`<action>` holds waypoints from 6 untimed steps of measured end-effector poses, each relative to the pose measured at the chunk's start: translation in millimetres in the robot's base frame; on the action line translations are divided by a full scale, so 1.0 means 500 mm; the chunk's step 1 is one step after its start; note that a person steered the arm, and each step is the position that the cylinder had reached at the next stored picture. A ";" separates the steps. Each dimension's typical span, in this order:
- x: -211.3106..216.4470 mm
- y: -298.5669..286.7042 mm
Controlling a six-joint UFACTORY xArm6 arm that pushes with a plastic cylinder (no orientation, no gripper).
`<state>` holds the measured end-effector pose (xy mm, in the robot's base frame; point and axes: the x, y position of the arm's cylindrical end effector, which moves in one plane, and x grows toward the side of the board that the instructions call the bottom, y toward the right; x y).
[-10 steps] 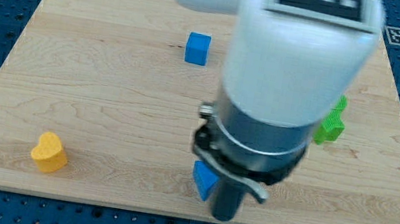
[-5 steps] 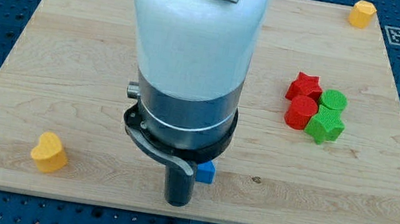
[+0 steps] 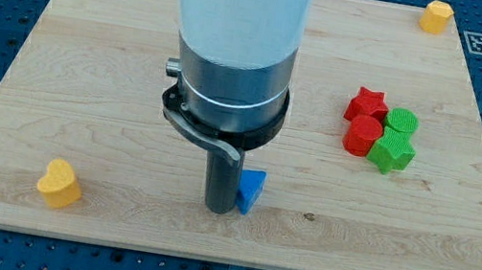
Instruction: Move blue triangle to the bottom of blue cube
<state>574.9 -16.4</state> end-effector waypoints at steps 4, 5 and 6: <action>0.030 0.064; 0.010 0.064; -0.017 0.064</action>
<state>566.6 15.8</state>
